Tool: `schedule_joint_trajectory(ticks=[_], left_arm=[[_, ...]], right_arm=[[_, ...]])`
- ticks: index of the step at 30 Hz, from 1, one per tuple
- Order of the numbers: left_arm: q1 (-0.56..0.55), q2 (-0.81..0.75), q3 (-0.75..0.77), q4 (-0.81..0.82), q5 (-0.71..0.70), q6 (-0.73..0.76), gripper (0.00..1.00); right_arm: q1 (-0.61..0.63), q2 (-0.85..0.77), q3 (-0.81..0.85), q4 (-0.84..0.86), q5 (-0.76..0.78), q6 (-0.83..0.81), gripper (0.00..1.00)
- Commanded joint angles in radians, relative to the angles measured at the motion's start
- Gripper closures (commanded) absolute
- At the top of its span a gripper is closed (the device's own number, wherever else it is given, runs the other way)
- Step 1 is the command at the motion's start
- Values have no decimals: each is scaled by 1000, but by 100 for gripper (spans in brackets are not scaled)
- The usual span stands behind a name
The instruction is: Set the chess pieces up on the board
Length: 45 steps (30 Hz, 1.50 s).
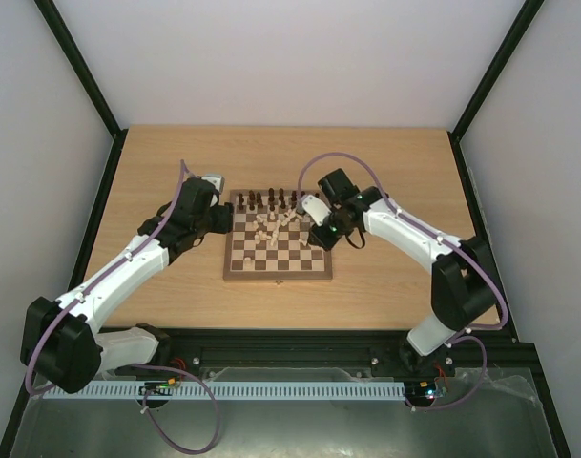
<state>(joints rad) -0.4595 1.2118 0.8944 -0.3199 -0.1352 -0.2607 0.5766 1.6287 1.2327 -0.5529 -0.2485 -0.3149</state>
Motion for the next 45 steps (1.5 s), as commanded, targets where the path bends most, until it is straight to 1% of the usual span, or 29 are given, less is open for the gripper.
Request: schedule_joint_trajectory(ticks=[1,4,9,20,33,42,43,45], left_arm=[[6,8,7,2,-7,11,37],[6,10,7,2,-9,12,37],[5,15,6,2,-16,13,37],[6,24,8,0,-14,14,37],[7,29,9,-4,-14,16,37],[8,32,10,-4,-12,15,37],[8,33,9,-4,-12,16,37],[8,34,9,-4,-12,15,37]], right_arm=[[6,-85,-116,-19,30,-33,95],[8,-99,-179,12,30,-31,95],[24,-89,-224,49,34,-20,95],[36,-72,-255,116,67,-9,94],[39,-39,-269,106,75,-19,93],[41,-46,-263,87,58,-16,85],[40,-48,-253,75,54,-18,83],[40,-50,-218,38,53,-18,74]])
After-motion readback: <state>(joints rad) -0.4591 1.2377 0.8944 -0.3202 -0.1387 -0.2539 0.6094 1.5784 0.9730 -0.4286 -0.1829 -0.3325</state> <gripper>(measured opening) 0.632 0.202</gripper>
